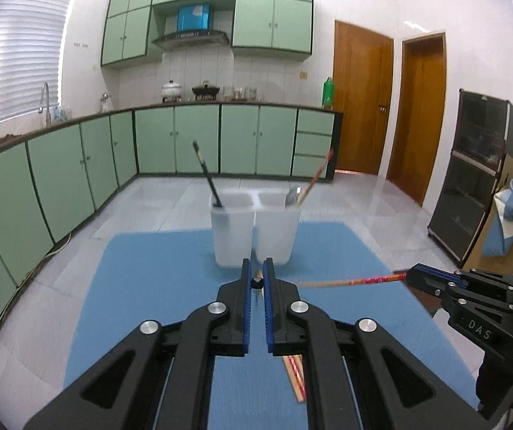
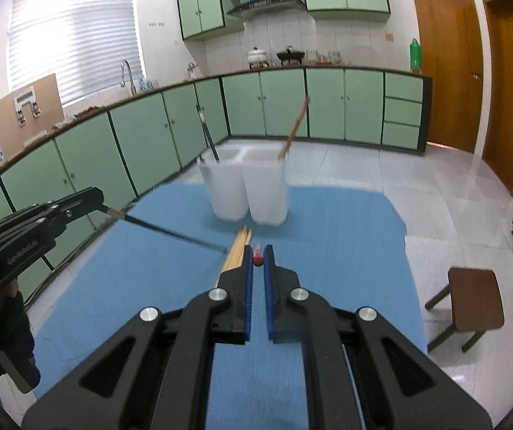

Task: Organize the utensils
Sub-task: 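Lift both chopsticks over the white holder and open both tools to drop them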

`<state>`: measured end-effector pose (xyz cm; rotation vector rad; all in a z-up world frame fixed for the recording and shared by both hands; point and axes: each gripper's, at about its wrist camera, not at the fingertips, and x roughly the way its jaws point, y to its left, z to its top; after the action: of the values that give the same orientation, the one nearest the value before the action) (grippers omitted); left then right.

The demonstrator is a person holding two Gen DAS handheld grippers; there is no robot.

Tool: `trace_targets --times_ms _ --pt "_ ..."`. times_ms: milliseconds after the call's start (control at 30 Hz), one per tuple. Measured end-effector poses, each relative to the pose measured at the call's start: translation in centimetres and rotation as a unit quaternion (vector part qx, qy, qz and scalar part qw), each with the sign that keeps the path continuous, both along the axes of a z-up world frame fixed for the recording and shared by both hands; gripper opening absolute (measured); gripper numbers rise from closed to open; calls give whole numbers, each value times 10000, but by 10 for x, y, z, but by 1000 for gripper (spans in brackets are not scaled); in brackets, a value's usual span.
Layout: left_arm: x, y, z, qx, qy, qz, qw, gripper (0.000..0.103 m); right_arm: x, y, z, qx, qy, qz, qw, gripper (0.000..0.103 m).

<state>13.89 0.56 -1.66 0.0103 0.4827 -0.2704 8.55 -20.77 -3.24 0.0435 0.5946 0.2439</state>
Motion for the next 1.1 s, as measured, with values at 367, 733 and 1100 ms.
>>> trace_targets --times_ms 367,733,1100 --pt "35 -1 39 -200 -213 -191 9994 6 43 -4 71 365 -213 384 9984 5" --pt "70 0 85 -452 -614 -283 9967 6 85 -2 141 197 -735 454 9961 5" --pt "137 -10 152 -437 -1541 52 9871 6 139 1 193 -111 -1240 284 9918 5"
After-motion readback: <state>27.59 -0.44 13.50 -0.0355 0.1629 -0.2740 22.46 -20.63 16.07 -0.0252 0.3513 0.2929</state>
